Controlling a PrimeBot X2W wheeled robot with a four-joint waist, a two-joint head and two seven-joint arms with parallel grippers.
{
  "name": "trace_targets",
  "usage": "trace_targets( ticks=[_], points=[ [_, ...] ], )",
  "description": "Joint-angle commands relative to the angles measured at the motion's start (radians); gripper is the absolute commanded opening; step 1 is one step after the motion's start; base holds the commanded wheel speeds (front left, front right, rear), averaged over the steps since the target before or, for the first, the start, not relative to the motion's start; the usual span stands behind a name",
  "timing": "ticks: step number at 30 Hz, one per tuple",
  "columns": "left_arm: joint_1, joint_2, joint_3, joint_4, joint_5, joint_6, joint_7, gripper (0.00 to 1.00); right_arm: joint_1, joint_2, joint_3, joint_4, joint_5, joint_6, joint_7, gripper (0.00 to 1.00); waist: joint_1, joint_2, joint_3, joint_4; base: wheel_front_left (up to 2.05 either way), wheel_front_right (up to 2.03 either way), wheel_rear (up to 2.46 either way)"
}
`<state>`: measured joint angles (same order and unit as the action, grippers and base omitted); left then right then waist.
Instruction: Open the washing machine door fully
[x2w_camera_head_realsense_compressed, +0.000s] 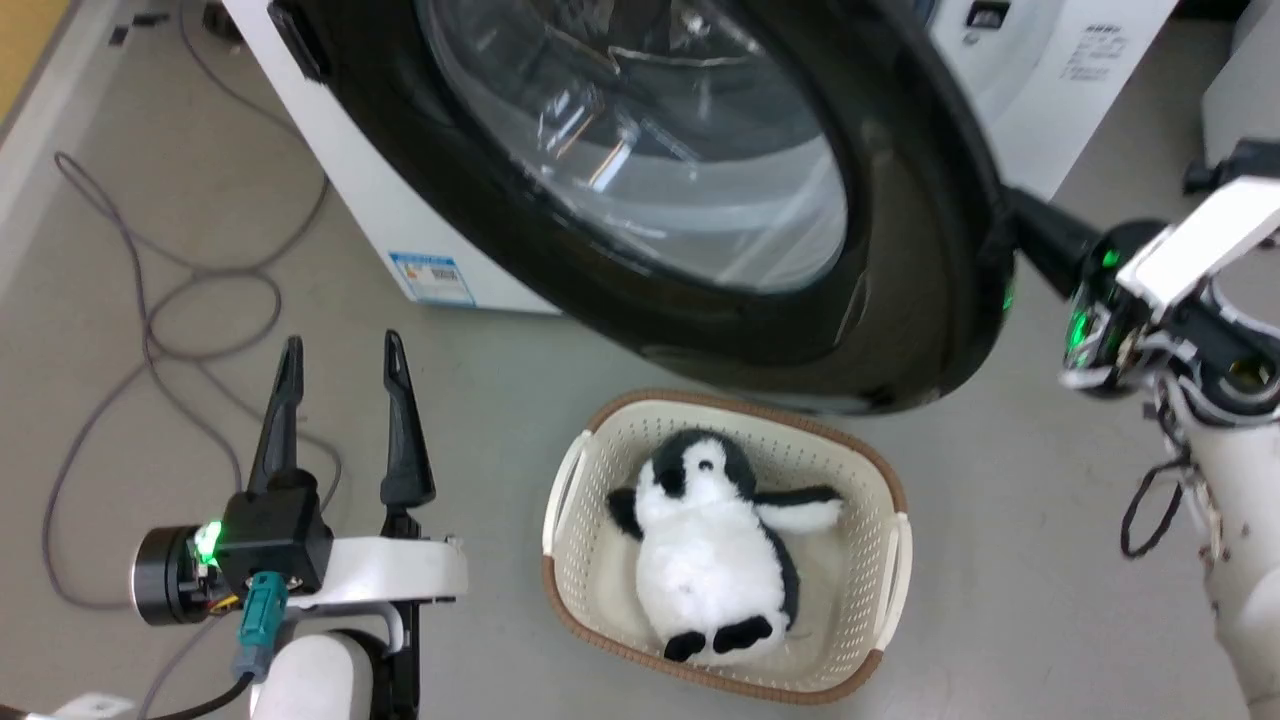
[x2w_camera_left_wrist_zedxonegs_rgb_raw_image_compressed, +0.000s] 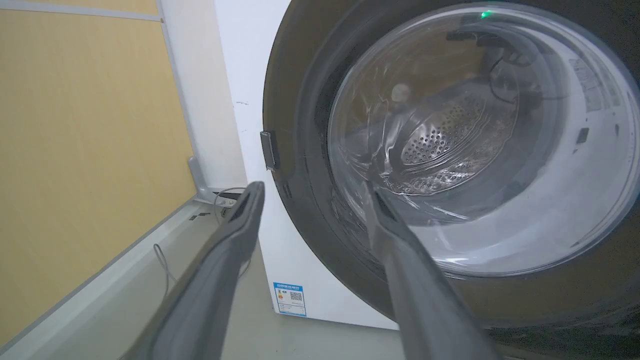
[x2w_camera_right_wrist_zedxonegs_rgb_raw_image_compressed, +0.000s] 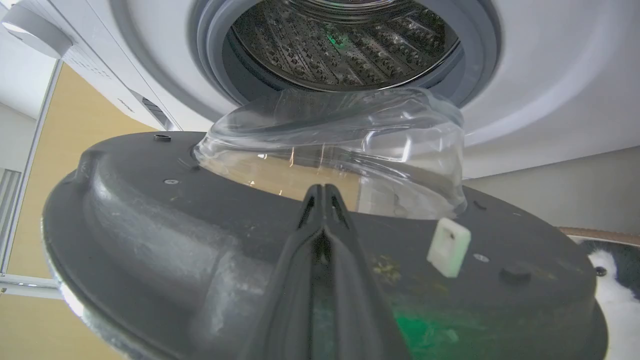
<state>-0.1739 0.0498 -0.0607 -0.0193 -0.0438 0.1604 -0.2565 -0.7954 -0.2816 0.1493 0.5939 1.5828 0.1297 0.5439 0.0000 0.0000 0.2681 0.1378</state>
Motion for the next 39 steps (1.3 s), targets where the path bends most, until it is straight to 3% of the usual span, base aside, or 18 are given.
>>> trace_targets(
  ticks=[1, 19, 39],
  points=[
    [0.016, 0.000, 0.004, 0.005, 0.008, -0.005, -0.005, 1.00, 0.032, 0.010, 0.004, -0.018, 0.010, 0.001, 0.010, 0.00, 0.0000, 0.0000, -0.020, -0.007, 0.00, 0.00, 0.00],
    [0.095, 0.000, 0.001, 0.045, 0.016, -0.023, -0.005, 1.00, 0.298, 0.068, 0.075, -0.258, 0.033, 0.001, 0.099, 0.00, 0.0000, 0.0000, -0.121, -0.007, 0.00, 0.00, 0.00],
    [0.153, 0.001, -0.001, 0.081, 0.031, -0.040, -0.005, 1.00, 0.553, 0.175, 0.186, -0.400, 0.037, 0.001, 0.131, 0.00, 0.0000, 0.0000, -0.194, -0.001, 0.00, 0.00, 0.00]
  ],
)
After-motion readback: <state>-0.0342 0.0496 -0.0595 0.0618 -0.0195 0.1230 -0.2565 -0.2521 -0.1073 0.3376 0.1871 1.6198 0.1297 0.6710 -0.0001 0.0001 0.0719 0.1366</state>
